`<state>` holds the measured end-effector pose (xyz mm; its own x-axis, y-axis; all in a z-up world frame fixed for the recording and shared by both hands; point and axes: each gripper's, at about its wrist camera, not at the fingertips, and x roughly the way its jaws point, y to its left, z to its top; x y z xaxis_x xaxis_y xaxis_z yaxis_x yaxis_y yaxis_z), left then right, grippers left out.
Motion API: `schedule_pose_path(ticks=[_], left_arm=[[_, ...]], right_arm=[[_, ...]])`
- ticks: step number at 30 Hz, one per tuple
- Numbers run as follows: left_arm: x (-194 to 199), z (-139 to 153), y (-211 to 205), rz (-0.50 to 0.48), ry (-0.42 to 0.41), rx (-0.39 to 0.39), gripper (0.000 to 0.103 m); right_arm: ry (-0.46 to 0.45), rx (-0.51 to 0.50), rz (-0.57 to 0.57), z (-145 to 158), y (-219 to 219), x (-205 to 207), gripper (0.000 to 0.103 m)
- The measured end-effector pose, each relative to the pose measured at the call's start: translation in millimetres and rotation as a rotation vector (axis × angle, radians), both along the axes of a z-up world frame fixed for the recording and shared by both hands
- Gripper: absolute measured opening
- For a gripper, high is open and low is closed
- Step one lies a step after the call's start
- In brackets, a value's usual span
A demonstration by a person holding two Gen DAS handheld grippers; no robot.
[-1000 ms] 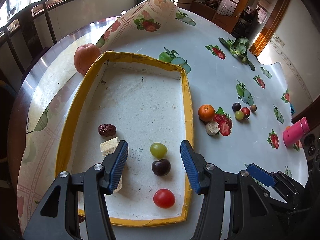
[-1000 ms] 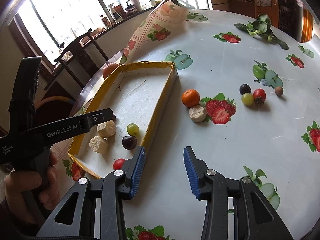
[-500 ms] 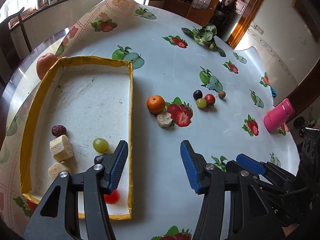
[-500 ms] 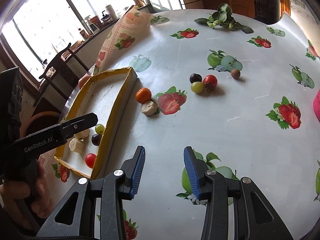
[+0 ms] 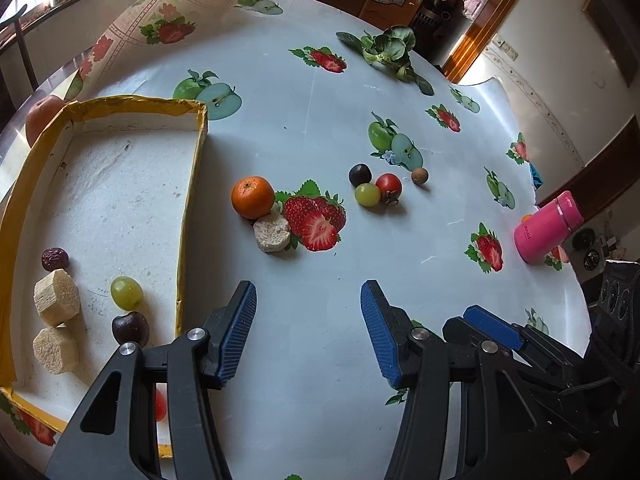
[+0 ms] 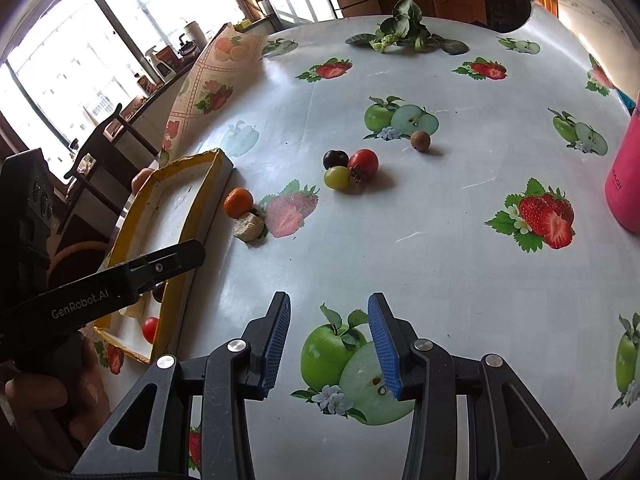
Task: Organize fruits
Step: 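Move the left gripper to the round bread slice while the right approaches the red tomato, then grasp the round bread slice with the left gripper while the right grasps the red tomato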
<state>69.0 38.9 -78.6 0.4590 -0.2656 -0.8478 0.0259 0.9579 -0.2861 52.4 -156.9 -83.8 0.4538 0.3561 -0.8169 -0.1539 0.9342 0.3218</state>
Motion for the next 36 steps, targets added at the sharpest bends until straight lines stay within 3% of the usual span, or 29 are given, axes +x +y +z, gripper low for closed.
schedule_pose_path(ticks=[7, 20, 26, 32, 36], left_arm=[[17.5, -15.5, -0.3, 0.039, 0.034, -0.019, 0.053], [57.5, -46.3, 0.9, 0.080, 0.075, 0.020, 0.053], [63.3, -52.1, -6.9, 0.064, 0.057, 0.095, 0.052], [65.1, -55.5, -9.0, 0.053, 0.046, 0.160, 0.039], [65.3, -55.3, -2.1, 0.062, 0.042, 0.153, 0.027]], right_arm=[[-0.002, -0.009, -0.010, -5.9, -4.0, 15.3, 0.043], [0.019, 0.021, -0.084, -28.4, -6.2, 102.9, 0.040], [0.020, 0.038, -0.098, -36.3, -2.7, 129.0, 0.040], [0.032, 0.037, -0.102, -47.6, 5.0, 144.6, 0.040], [0.024, 0.037, -0.098, -51.3, 7.6, 146.2, 0.033]])
